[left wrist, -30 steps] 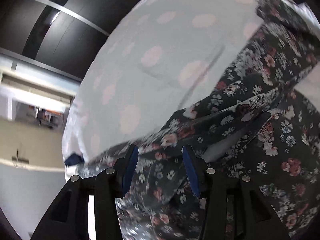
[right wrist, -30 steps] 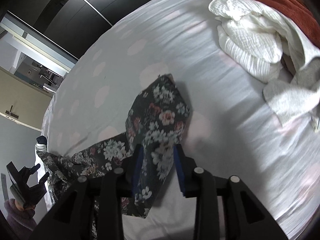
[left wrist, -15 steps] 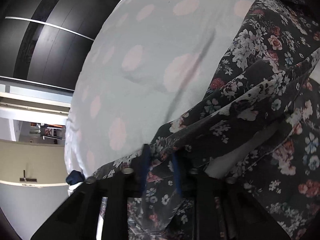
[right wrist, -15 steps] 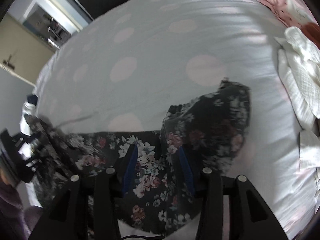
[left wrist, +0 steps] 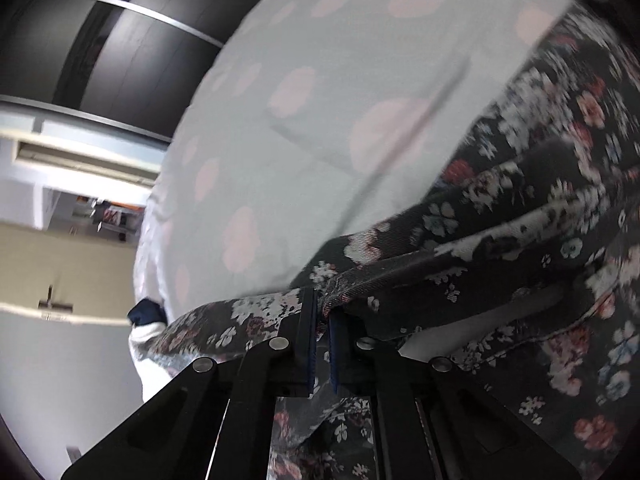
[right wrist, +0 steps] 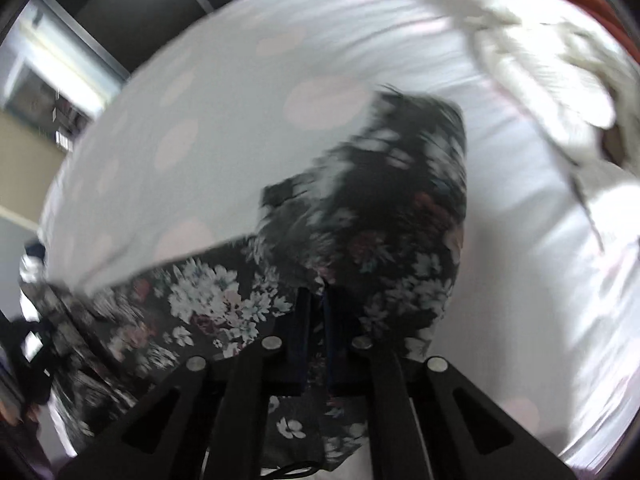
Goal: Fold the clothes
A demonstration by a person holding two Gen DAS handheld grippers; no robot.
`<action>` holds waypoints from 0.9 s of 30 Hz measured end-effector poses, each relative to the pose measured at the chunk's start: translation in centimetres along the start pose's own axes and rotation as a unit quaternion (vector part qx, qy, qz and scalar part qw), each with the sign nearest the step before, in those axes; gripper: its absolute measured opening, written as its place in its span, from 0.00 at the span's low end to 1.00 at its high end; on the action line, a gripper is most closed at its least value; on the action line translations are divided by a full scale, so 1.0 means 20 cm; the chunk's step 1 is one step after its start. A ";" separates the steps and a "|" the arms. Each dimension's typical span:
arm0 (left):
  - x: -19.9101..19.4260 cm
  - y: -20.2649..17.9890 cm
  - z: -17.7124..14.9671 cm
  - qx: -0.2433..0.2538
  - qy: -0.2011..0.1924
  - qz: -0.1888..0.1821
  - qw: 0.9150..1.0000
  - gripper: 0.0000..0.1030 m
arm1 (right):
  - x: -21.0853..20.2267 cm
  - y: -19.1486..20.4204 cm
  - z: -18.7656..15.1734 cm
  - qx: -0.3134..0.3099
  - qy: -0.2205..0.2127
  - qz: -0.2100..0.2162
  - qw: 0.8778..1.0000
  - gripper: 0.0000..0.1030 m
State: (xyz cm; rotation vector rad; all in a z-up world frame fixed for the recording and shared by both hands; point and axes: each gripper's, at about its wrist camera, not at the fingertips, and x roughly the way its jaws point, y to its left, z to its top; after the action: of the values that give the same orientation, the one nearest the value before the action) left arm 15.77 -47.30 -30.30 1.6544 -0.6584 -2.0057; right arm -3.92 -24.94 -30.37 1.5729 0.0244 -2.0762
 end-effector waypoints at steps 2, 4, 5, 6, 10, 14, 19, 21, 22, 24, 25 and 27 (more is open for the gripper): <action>-0.05 0.03 0.00 -0.021 0.001 0.011 1.000 0.03 | -0.13 -0.06 -0.02 0.025 -0.040 0.006 0.999 0.05; -0.10 0.07 0.00 -0.043 0.001 0.021 0.999 0.03 | -0.27 -0.12 -0.04 0.050 -0.084 0.008 0.995 0.04; -0.13 0.09 0.00 -0.055 0.000 0.026 0.998 0.03 | -0.33 -0.16 -0.07 0.065 -0.105 0.010 0.992 0.04; -0.15 0.12 0.00 -0.068 -0.001 0.029 0.997 0.03 | -0.39 -0.19 -0.10 0.080 -0.119 0.012 0.990 0.04; -0.25 0.25 -0.03 -0.124 -0.011 0.035 0.992 0.02 | -0.59 -0.34 -0.16 0.139 -0.171 0.010 0.975 0.04; -0.35 0.35 -0.02 -0.152 -0.031 0.040 0.987 0.02 | -0.79 -0.42 -0.17 0.166 -0.211 0.049 0.962 0.04; -0.37 0.45 0.01 -0.177 -0.031 0.046 0.983 0.02 | -0.85 -0.30 -0.08 0.132 -0.225 0.040 0.965 0.04; -0.33 0.48 0.03 -0.183 -0.026 0.049 0.981 0.02 | -0.79 -0.28 -0.02 0.130 -0.217 0.035 0.967 0.04; -0.31 0.49 0.04 -0.187 -0.023 0.050 0.981 0.02 | -0.77 -0.27 0.00 0.127 -0.216 0.031 0.968 0.04; -0.27 0.50 0.08 -0.194 -0.017 0.053 0.980 0.02 | -0.69 -0.24 0.06 0.121 -0.217 0.019 0.968 0.04; -0.25 0.49 0.10 -0.196 -0.013 0.054 0.979 0.02 | -0.66 -0.22 0.09 0.118 -0.220 0.016 0.968 0.04; -0.18 0.49 0.15 -0.199 -0.001 0.059 0.978 0.02 | -0.55 -0.19 0.15 0.109 -0.223 0.006 0.969 0.04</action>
State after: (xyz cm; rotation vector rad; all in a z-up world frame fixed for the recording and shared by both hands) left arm 13.98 -52.53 -20.93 1.3429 -0.3163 -1.9043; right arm -6.30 -18.26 -20.65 1.1785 -0.3855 -2.4424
